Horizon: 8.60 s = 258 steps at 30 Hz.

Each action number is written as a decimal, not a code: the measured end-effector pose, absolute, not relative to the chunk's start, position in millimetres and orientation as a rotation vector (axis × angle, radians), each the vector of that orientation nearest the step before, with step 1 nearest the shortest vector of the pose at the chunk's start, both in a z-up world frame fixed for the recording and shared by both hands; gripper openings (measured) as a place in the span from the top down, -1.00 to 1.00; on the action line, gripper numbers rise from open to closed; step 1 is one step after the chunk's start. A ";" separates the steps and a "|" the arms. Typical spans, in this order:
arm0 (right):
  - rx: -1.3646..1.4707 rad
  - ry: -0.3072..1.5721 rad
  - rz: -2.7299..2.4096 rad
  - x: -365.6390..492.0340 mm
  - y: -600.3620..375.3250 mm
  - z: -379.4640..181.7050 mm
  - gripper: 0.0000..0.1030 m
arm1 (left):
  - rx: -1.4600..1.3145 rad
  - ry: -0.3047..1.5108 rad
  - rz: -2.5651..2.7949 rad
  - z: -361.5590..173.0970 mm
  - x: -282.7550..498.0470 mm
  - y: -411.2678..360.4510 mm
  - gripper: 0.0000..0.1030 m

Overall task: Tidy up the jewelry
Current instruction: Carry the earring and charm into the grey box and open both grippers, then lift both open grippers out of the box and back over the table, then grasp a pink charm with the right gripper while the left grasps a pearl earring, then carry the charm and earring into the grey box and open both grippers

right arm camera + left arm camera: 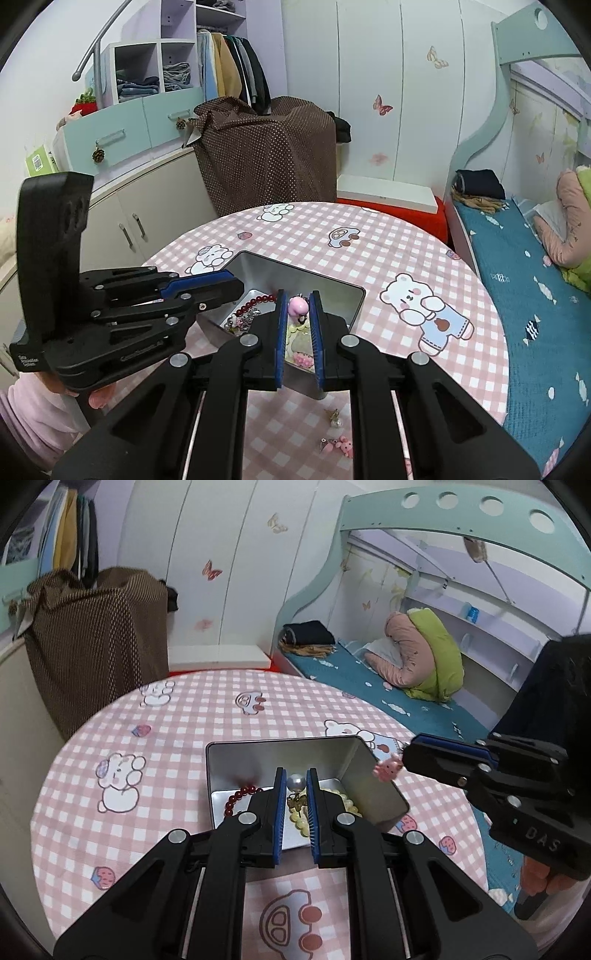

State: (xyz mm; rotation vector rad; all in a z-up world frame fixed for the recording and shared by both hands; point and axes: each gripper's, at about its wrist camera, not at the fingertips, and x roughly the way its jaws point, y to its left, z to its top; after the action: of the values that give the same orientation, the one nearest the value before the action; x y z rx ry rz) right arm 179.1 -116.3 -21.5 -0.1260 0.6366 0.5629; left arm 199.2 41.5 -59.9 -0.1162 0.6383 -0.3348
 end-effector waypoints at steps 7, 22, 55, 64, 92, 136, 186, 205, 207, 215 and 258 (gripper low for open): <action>-0.119 0.673 0.572 188.8 -115.2 -25.4 0.78 | -0.149 0.680 -0.345 -64.5 212.6 42.1 0.77; -0.124 0.688 0.581 199.4 -106.4 -25.8 0.78 | -0.119 0.666 -0.302 -57.6 206.6 44.5 0.19; -0.075 0.694 0.487 198.3 -125.0 -21.9 -0.79 | -0.140 0.639 -0.207 -48.9 189.7 65.1 -0.29; -0.085 0.699 0.406 182.9 -151.2 -25.3 -0.85 | -0.105 0.632 -0.181 -51.0 172.1 67.3 -0.60; -0.200 0.592 0.501 106.7 -172.4 -100.5 -0.53 | 0.037 0.597 -0.199 -99.0 108.0 39.4 -0.81; -0.239 0.738 0.525 140.6 -155.3 -114.0 0.74 | -0.016 0.696 -0.302 -106.5 150.9 12.3 -0.81; -0.134 0.687 0.514 170.0 -229.4 -93.2 0.77 | 0.118 0.897 -0.308 -126.7 204.2 -90.0 0.79; -0.137 0.674 0.507 152.1 -222.0 -83.8 0.77 | 0.131 0.813 -0.385 -118.6 159.0 -77.2 0.79; -0.135 0.672 0.508 150.1 -219.5 -82.6 0.78 | 0.112 0.800 -0.377 -117.8 155.5 -68.3 0.79; -0.139 0.649 0.526 145.3 -200.1 -71.4 0.77 | 0.049 0.742 -0.347 -100.4 150.1 -35.5 0.79; -0.047 0.626 0.626 196.7 -120.1 -40.4 0.77 | -0.057 0.589 -0.216 -70.7 232.0 30.6 0.77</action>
State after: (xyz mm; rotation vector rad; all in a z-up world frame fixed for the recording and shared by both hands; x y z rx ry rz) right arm 196.7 -120.1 -40.5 -0.0474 0.6264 0.6260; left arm 232.0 30.6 -70.7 -0.0573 0.5891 -0.2162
